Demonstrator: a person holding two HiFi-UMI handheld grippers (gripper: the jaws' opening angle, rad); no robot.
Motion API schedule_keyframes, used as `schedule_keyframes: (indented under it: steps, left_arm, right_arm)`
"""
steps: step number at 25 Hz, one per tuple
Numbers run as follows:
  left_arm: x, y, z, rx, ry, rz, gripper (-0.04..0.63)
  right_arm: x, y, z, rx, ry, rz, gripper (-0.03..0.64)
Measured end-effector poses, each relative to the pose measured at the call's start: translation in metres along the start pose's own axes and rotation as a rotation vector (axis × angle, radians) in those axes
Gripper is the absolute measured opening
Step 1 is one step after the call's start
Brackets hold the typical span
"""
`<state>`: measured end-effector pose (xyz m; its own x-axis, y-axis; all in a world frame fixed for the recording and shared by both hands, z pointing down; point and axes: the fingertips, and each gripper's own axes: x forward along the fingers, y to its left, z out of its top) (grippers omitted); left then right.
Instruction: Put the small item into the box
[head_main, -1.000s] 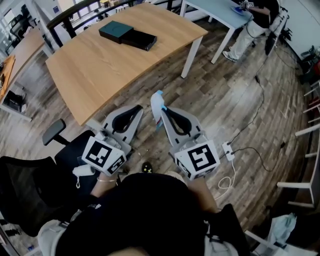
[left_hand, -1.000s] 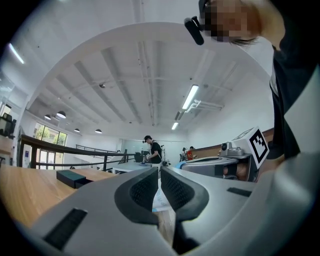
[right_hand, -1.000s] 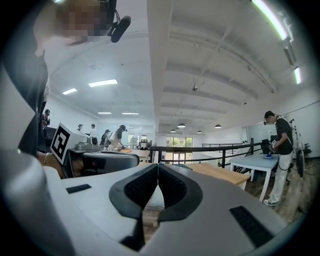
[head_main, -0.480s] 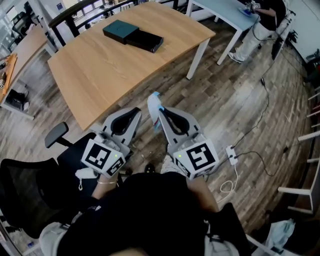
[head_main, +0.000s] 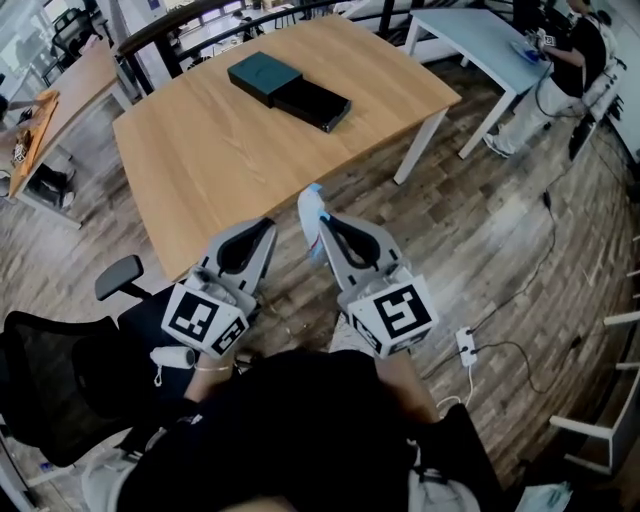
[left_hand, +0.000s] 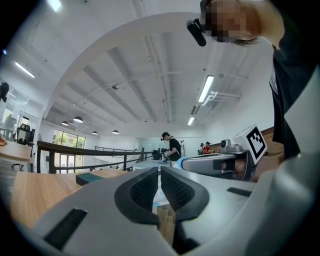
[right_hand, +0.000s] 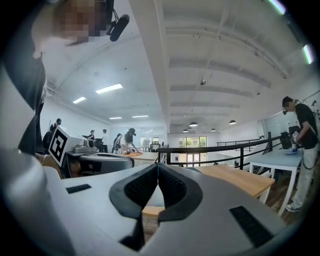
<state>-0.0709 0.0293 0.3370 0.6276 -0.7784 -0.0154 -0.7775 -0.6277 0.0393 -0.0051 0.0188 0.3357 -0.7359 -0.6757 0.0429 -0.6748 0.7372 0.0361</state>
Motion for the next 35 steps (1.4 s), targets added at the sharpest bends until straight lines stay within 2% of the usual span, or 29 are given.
schedule_keyframes:
  steps: [11, 26, 35]
  left_arm:
    - [0.068, 0.019, -0.002, 0.023, 0.014, 0.039, 0.025]
    - [0.123, 0.041, 0.02, 0.061, 0.003, 0.096, 0.025]
    - [0.174, 0.059, 0.026, 0.081, 0.005, 0.141, 0.025]
  right_arm:
    - [0.03, -0.069, 0.002, 0.013, -0.029, 0.034, 0.025]
    - [0.058, -0.123, 0.022, 0.0, -0.062, 0.086, 0.025]
    - [0.079, -0.174, 0.028, 0.0, -0.074, 0.13, 0.025]
